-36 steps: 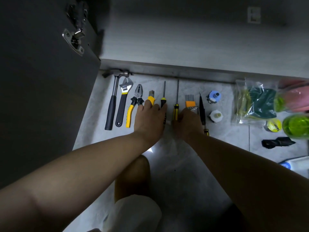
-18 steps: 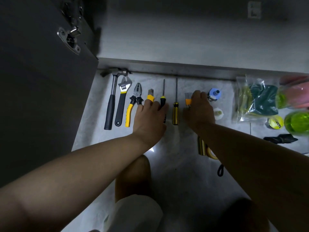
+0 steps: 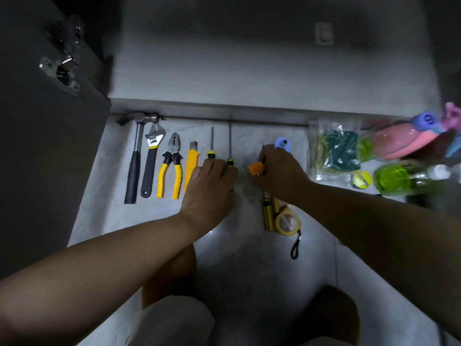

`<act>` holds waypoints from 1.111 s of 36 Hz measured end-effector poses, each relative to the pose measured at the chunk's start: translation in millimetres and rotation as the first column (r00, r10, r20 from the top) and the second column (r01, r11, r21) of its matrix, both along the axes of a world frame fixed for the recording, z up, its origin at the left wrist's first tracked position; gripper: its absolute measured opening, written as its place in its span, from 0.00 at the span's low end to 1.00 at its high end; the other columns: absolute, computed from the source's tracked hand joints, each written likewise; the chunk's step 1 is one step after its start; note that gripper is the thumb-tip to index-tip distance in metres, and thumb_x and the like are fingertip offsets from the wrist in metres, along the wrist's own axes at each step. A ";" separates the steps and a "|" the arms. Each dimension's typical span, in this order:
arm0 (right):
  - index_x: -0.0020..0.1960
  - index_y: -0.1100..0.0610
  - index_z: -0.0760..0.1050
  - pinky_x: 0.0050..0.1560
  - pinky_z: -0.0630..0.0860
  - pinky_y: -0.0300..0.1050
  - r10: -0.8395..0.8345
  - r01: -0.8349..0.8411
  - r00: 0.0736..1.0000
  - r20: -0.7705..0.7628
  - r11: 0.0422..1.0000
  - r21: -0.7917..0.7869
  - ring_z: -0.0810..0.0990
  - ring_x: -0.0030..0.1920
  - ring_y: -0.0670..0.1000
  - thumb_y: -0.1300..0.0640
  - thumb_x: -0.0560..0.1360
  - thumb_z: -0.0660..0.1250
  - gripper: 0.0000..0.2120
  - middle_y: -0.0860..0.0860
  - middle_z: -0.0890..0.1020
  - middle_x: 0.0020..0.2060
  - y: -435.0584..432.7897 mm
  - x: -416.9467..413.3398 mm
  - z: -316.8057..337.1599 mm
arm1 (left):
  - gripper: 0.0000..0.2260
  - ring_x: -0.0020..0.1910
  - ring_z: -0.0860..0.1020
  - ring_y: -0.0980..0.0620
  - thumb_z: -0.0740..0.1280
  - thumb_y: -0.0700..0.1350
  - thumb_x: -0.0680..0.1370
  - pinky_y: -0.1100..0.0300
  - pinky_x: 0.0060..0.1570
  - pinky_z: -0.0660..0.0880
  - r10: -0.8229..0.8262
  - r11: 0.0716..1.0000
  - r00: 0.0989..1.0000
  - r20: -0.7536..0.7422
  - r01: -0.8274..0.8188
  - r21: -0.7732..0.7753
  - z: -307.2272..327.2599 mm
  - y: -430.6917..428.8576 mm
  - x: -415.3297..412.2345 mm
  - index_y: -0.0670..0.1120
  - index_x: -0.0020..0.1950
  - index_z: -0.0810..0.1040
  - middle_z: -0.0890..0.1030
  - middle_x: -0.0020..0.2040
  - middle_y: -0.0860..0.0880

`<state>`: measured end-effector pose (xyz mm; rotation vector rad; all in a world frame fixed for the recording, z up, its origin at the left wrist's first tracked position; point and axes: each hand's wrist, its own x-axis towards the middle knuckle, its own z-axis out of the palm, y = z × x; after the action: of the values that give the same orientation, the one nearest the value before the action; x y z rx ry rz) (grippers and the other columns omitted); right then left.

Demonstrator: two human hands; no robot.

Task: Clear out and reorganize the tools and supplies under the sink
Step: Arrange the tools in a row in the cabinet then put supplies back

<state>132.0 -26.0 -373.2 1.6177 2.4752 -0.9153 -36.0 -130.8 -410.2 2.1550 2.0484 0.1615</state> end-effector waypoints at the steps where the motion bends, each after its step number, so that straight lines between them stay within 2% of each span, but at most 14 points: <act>1: 0.51 0.61 0.73 0.39 0.65 0.44 0.061 -0.061 0.998 0.015 0.998 -0.005 0.78 0.45 0.55 0.55 0.71 0.73 0.14 0.55 0.78 0.45 1.1 12.7 9.0 | 0.17 0.57 0.75 0.42 0.71 0.45 0.72 0.51 0.49 0.70 -0.028 1.000 1.000 0.007 0.028 0.008 1.0 1.5 3.8 0.47 0.60 0.81 0.78 0.55 0.47; 5: 0.53 0.58 0.77 0.43 0.64 0.42 0.190 -0.181 0.976 0.110 0.980 -0.086 0.73 0.46 0.49 0.51 0.67 0.77 0.19 0.50 0.74 0.45 0.6 73.7 37.0 | 0.13 0.57 0.74 0.45 0.66 0.52 0.77 0.52 0.52 0.69 -0.287 0.954 0.957 -0.045 0.282 -0.103 18.7 19.1 14.9 0.53 0.61 0.80 0.77 0.57 0.50; 8: 0.53 0.56 0.76 0.45 0.67 0.43 0.166 -0.136 0.969 0.182 0.977 -0.163 0.75 0.49 0.52 0.52 0.67 0.77 0.19 0.50 0.73 0.46 -7.2 119.7 38.3 | 0.16 0.61 0.72 0.46 0.59 0.55 0.81 0.52 0.59 0.70 -0.553 0.795 0.833 -0.013 0.523 -0.307 39.6 39.7 18.0 0.55 0.67 0.74 0.74 0.61 0.51; 10: 0.54 0.56 0.75 0.48 0.70 0.45 0.102 -0.060 0.967 0.232 0.981 -0.183 0.75 0.51 0.54 0.51 0.67 0.77 0.20 0.51 0.72 0.47 -13.0 141.7 30.8 | 0.16 0.63 0.73 0.45 0.57 0.54 0.83 0.50 0.61 0.73 -0.644 0.667 0.764 0.038 0.584 -0.462 55.3 53.7 21.6 0.53 0.69 0.72 0.74 0.64 0.50; 13: 0.58 0.58 0.73 0.50 0.72 0.47 -0.041 0.094 0.954 0.298 0.982 -0.164 0.75 0.55 0.57 0.50 0.68 0.76 0.23 0.56 0.74 0.53 -20.6 158.9 12.8 | 0.17 0.63 0.76 0.45 0.62 0.52 0.82 0.51 0.60 0.76 -0.587 0.610 0.799 0.132 0.544 -0.576 68.6 65.4 34.1 0.53 0.72 0.71 0.75 0.66 0.49; 17: 0.60 0.59 0.73 0.48 0.66 0.44 -0.258 0.297 0.931 0.258 0.947 -0.124 0.75 0.57 0.59 0.52 0.70 0.75 0.23 0.59 0.73 0.57 -29.2 167.6 -13.1 | 0.26 0.63 0.77 0.44 0.67 0.51 0.81 0.53 0.59 0.76 -0.485 0.608 0.850 0.204 0.496 -0.620 58.3 57.0 61.5 0.53 0.78 0.64 0.77 0.65 0.45; 22: 0.60 0.60 0.71 0.51 0.73 0.50 -0.321 0.339 0.928 0.188 0.938 -0.072 0.77 0.55 0.62 0.56 0.73 0.71 0.19 0.59 0.71 0.57 -38.8 161.4 -25.6 | 0.36 0.69 0.75 0.43 0.69 0.51 0.80 0.51 0.65 0.75 -0.334 0.656 0.906 0.259 0.421 -0.627 26.4 36.8 82.2 0.57 0.83 0.52 0.73 0.71 0.45; 24: 0.63 0.61 0.69 0.46 0.73 0.50 -0.344 0.350 0.928 0.145 0.937 -0.018 0.77 0.51 0.64 0.59 0.73 0.71 0.21 0.60 0.69 0.59 -47.0 154.8 -23.0 | 0.36 0.68 0.75 0.43 0.69 0.51 0.80 0.52 0.65 0.75 -0.292 0.667 0.910 0.294 0.414 -0.620 18.6 31.5 84.1 0.57 0.83 0.52 0.71 0.71 0.45; 26: 0.63 0.60 0.67 0.40 0.71 0.48 -0.310 0.309 0.945 0.103 0.951 0.028 0.79 0.47 0.63 0.59 0.72 0.70 0.22 0.59 0.67 0.60 -60.0 145.3 -18.2 | 0.35 0.65 0.76 0.43 0.69 0.51 0.80 0.52 0.65 0.75 -0.293 0.677 0.906 0.306 0.423 -0.602 13.3 27.1 84.5 0.56 0.83 0.54 0.70 0.70 0.45; 28: 0.63 0.57 0.67 0.39 0.73 0.48 -0.191 0.192 0.980 0.060 0.981 -0.002 0.80 0.46 0.60 0.56 0.71 0.72 0.24 0.56 0.66 0.61 -77.1 134.5 -16.0 | 0.33 0.62 0.78 0.42 0.70 0.51 0.80 0.51 0.62 0.77 -0.274 0.703 0.907 0.319 0.415 -0.578 8.7 23.7 84.1 0.55 0.81 0.58 0.70 0.68 0.45; 31: 0.70 0.49 0.64 0.46 0.80 0.49 -0.081 0.083 0.996 0.026 0.993 -0.089 0.79 0.53 0.55 0.52 0.72 0.73 0.30 0.53 0.66 0.63 -101.0 119.2 -16.8 | 0.32 0.58 0.79 0.42 0.71 0.51 0.79 0.52 0.57 0.79 -0.249 0.740 0.911 0.327 0.397 -0.543 4.0 19.7 84.6 0.54 0.80 0.61 0.70 0.67 0.45; 34: 0.77 0.46 0.57 0.52 0.81 0.54 0.002 0.008 0.993 0.116 0.996 -0.085 0.75 0.58 0.57 0.52 0.76 0.69 0.34 0.55 0.64 0.67 -110.9 110.9 -20.1 | 0.31 0.55 0.80 0.42 0.71 0.51 0.79 0.52 0.55 0.79 -0.232 0.764 0.920 0.316 0.374 -0.527 -0.4 16.2 85.3 0.53 0.79 0.62 0.69 0.65 0.45; 38: 0.73 0.50 0.63 0.50 0.81 0.53 0.133 -0.130 0.971 0.198 0.991 -0.025 0.75 0.58 0.57 0.51 0.78 0.67 0.26 0.56 0.65 0.67 -105.9 115.7 -20.9 | 0.32 0.54 0.80 0.42 0.72 0.52 0.78 0.53 0.55 0.79 -0.180 0.780 0.937 0.301 0.322 -0.537 -5.7 12.1 83.9 0.54 0.79 0.61 0.67 0.66 0.45; 40: 0.72 0.50 0.63 0.48 0.81 0.52 0.148 -0.146 0.961 0.234 0.989 -0.025 0.76 0.58 0.57 0.50 0.75 0.69 0.28 0.55 0.65 0.66 -102.8 123.9 -20.6 | 0.32 0.52 0.80 0.42 0.72 0.52 0.78 0.53 0.54 0.80 -0.171 0.785 0.939 0.298 0.313 -0.535 -7.4 11.0 82.1 0.55 0.78 0.62 0.67 0.65 0.45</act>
<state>255.9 -128.7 -393.7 1.4233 2.3859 -0.6702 46.1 -119.7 -417.5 1.8717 1.4186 -0.2089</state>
